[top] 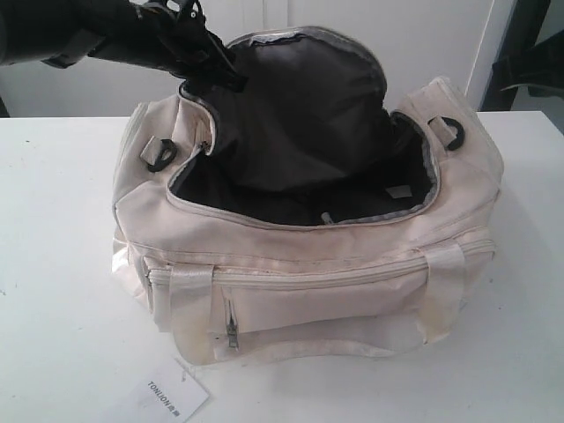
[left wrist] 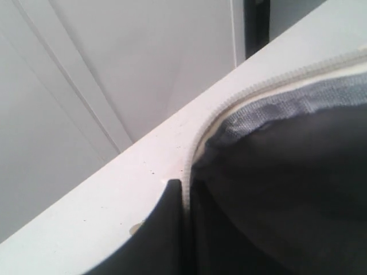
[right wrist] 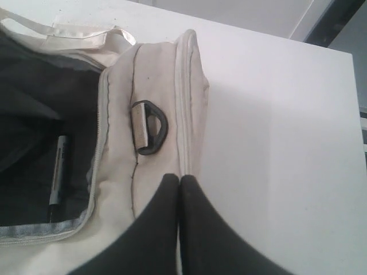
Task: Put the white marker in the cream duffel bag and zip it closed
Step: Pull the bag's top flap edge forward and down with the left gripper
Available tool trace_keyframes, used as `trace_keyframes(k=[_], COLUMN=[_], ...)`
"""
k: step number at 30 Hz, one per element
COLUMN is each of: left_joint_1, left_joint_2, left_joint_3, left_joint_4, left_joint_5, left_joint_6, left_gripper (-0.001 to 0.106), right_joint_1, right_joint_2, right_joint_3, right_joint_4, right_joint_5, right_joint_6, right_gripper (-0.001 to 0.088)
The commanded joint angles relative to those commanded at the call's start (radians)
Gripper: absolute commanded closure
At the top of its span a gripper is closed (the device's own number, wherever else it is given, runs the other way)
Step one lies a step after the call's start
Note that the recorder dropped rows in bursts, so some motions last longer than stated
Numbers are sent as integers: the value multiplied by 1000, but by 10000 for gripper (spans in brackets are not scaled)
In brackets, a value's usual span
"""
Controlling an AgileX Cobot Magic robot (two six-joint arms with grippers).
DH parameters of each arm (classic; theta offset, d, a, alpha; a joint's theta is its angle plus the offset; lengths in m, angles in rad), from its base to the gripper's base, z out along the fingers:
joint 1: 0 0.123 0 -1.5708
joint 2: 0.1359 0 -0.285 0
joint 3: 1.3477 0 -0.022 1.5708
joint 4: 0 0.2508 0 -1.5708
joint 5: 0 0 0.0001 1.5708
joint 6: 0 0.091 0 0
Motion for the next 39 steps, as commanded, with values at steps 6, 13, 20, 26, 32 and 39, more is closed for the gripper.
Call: trace_keyframes(k=[6,13,20,26,32,39], left_joint_1=[0,0,0,0,0,0], left_joint_2=[-35,-54,-74,-78,-78,-78], left_joint_3=[0,0,0,0,0,0], left_joint_4=[-23,-63,-151,-190,-190,-190], left_joint_5=[148,333,446,563,664,740], left_joint_6=[2,4,4,4,4,65], left_gripper=[1053,1053,1053,1053,1053,1053], right_joint_1=[0,0,0,0,0,0], right_joint_2=[0,0,0,0,0,0], right_joint_3=[0,0,0,0,0,0], right_joint_4=[0,0,0,0,2,8], right_joint_5=[-2,-3,-6,-6,-5,-3], right_joint_6=[0,0,0,0,0,0], right_gripper=[868,868,868,868,868,868])
